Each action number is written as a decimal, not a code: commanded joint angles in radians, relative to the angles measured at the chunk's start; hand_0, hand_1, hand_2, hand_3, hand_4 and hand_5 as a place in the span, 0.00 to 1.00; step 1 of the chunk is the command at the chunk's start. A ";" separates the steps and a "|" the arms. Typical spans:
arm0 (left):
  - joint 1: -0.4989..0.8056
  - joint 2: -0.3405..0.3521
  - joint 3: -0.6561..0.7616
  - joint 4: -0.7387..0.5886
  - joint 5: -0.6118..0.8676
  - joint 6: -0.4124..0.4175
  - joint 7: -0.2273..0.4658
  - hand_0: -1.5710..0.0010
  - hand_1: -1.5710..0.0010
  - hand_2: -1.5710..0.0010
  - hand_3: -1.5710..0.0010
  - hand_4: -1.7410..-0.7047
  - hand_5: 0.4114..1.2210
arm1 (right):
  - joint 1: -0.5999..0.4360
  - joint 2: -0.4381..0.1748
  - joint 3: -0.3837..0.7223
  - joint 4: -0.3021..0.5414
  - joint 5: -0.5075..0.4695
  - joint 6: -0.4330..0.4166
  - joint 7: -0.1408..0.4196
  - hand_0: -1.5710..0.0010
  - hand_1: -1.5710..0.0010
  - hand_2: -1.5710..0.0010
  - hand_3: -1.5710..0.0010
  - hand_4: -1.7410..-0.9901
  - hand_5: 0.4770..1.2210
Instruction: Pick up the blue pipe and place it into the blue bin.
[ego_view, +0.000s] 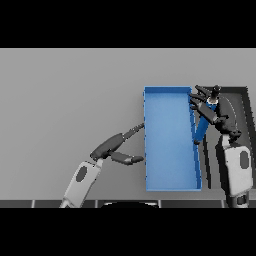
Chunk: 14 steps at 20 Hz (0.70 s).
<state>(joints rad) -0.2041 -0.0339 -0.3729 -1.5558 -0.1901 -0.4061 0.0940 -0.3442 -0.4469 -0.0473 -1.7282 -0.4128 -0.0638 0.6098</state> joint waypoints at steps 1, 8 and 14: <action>0.004 0.004 0.001 -0.004 -0.001 0.002 -0.004 1.00 1.00 1.00 1.00 0.83 0.02 | 0.032 -0.031 0.028 0.001 0.007 -0.043 0.000 0.00 0.00 0.00 0.00 0.00 1.00; 0.006 0.016 0.002 -0.015 0.002 -0.004 0.000 1.00 1.00 1.00 1.00 0.83 0.01 | 0.057 -0.207 0.280 0.021 -0.044 -0.325 -0.036 0.00 0.01 0.00 0.46 0.00 1.00; -0.003 0.008 -0.001 -0.020 0.006 -0.005 0.019 1.00 1.00 1.00 1.00 0.83 0.02 | 0.000 -0.326 0.462 0.110 -0.121 -0.344 -0.015 0.69 0.72 0.72 0.84 0.62 0.95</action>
<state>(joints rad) -0.2071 -0.0257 -0.3744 -1.5761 -0.1838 -0.4110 0.1130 -0.3439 -0.7724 0.4149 -1.6176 -0.5343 -0.4077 0.6074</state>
